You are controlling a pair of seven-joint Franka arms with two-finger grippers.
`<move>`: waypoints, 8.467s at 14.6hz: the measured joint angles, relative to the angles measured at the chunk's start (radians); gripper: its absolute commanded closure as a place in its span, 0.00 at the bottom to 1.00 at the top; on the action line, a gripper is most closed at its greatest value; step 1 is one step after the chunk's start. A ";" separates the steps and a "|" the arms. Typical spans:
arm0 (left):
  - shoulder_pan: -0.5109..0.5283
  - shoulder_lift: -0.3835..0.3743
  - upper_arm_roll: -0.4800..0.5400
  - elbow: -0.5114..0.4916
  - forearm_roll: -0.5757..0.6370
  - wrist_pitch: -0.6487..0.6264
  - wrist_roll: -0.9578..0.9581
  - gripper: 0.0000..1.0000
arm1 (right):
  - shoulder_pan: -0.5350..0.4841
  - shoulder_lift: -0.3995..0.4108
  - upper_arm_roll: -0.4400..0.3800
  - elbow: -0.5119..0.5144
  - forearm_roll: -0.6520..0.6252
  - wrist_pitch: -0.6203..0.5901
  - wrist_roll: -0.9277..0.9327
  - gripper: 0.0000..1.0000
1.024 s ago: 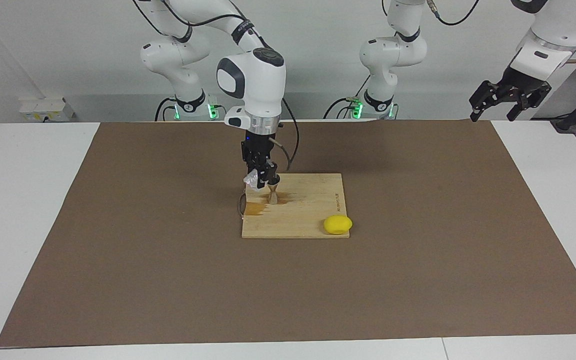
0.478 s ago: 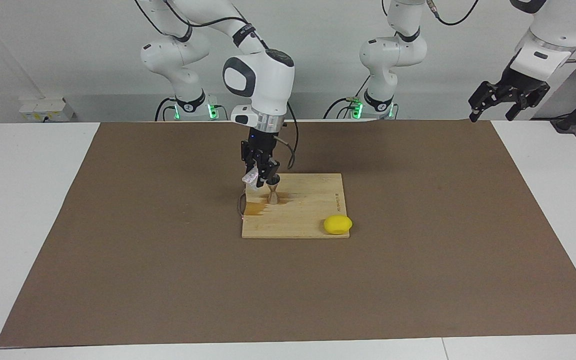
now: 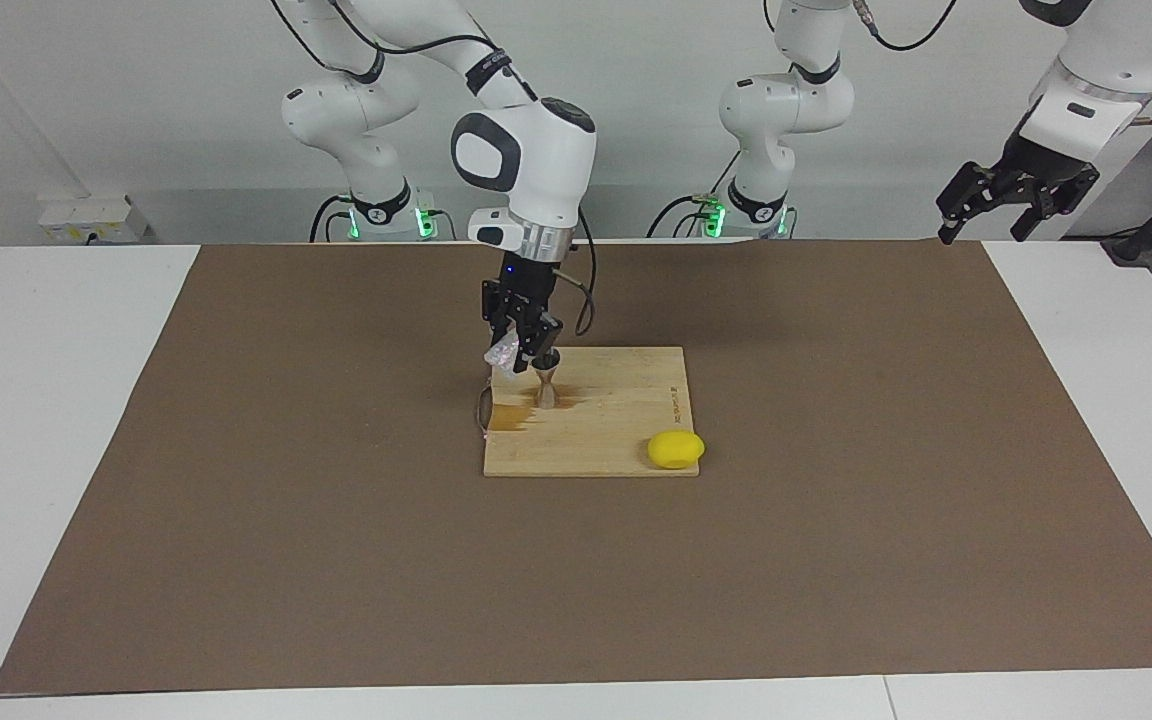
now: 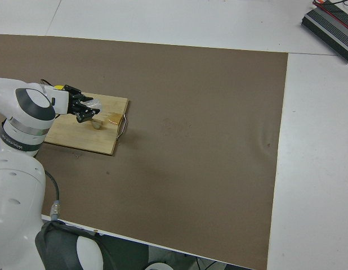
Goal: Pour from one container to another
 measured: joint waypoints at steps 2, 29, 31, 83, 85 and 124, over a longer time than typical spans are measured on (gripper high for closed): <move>0.000 0.000 0.000 0.000 0.000 0.000 0.000 0.00 | 0.006 -0.001 0.000 0.000 -0.002 0.000 0.000 1.00; -0.007 0.081 -0.004 0.057 0.000 0.010 -0.030 0.00 | -0.075 0.015 -0.005 0.086 0.372 0.001 0.001 1.00; -0.007 0.082 -0.004 0.064 0.000 0.010 -0.038 0.00 | -0.095 0.017 -0.004 0.086 0.455 -0.001 -0.007 1.00; -0.009 0.082 -0.010 0.073 0.000 0.010 -0.044 0.00 | -0.989 0.229 -0.021 -0.036 1.246 -0.126 -0.995 0.00; -0.009 0.082 -0.010 0.073 0.000 0.010 -0.045 0.00 | -1.006 0.207 -0.027 -0.033 1.185 -0.118 -1.022 0.00; -0.009 0.082 -0.012 0.073 0.000 0.010 -0.047 0.00 | -0.542 -0.119 -0.004 0.341 0.557 -0.576 -1.546 0.00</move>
